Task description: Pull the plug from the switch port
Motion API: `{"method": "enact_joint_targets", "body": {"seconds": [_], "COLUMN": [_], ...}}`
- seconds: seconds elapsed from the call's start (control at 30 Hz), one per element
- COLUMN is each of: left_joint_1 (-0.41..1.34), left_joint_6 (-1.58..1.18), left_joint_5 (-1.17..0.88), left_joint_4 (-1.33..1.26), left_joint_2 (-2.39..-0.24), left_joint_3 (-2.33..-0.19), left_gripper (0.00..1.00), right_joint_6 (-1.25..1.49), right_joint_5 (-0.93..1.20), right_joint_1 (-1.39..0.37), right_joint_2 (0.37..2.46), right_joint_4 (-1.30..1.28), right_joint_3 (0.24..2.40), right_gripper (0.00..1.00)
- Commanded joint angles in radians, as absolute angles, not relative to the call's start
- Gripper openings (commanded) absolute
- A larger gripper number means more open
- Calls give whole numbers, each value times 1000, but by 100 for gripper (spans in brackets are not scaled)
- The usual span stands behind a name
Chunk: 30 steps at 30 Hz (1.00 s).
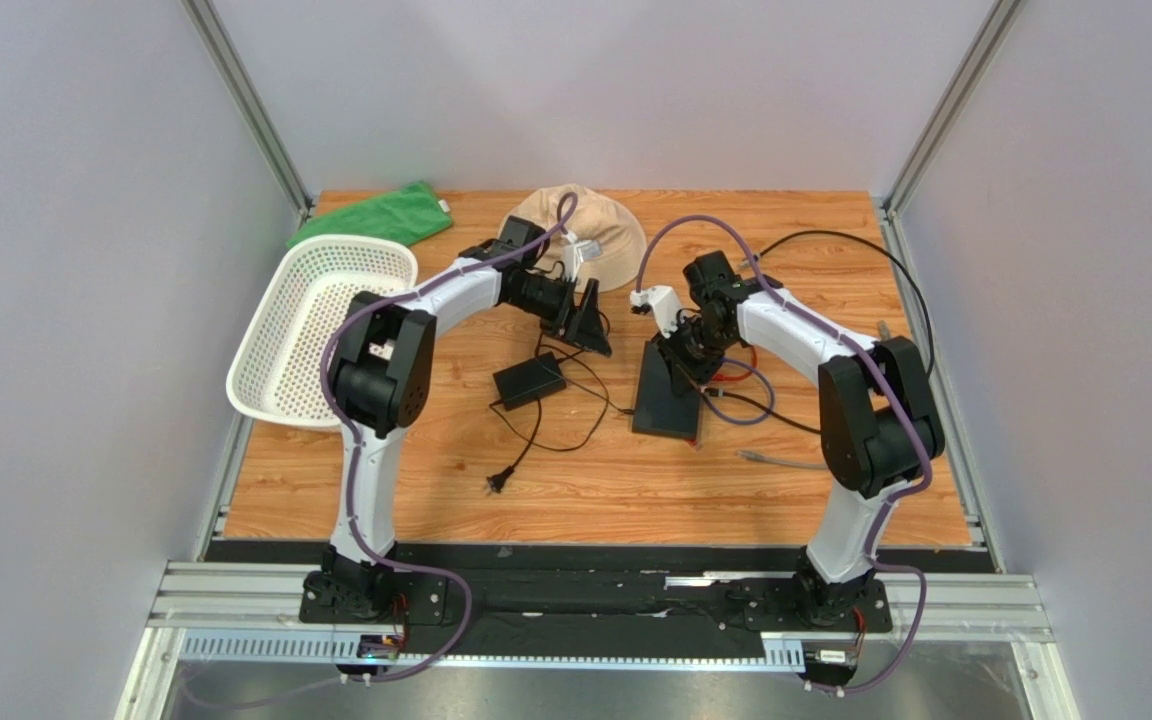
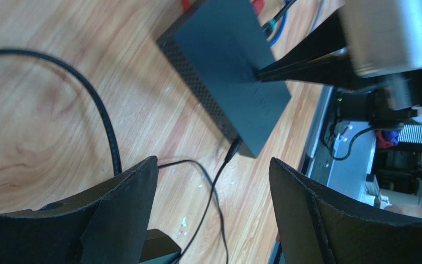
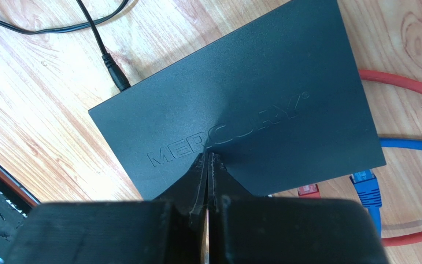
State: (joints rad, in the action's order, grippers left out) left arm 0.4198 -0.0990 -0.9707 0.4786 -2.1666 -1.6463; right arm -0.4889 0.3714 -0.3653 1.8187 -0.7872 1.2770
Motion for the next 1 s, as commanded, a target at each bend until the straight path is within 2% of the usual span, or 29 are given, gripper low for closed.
{"method": "enact_joint_targets", "body": {"seconds": [0.0,0.13,0.27,0.4,0.43,0.57,0.8,0.97], "left_joint_1": [440,443,501,629,637,649,706,732], "left_joint_6": [93,333,612,712,683,601,661,748], "left_joint_5": [-951,-888,-719,-549,-539,-454,-388,-465], "left_joint_4": [609,632,592,359,295,239,193,239], "left_joint_2": [-2152,-2044,-1893,-1731,-1723,-1759,-1831,-1845], "left_joint_3": [-1720,-1639,-1441,-1206,-1184,-1215,-1250,-1249], "left_gripper": [81,82,81,80,75,65,63,61], "right_joint_6": [-503,-482,-486,-434,-417,-380,-344,-324], "right_joint_5": [322,331,353,418,432,440,466,531], "right_joint_1": [-364,-364,-357,-341,-330,-325,-278,-242], "right_joint_2": [1867,1868,1894,1986,1999,2016,2058,2121], "right_joint_4": [-850,-857,-879,-968,-972,-962,-930,-927], "right_joint_3": [1226,1223,1258,1345,1354,1355,1319,1315], "right_gripper": [0,0,0,0,0,0,0,0]}}
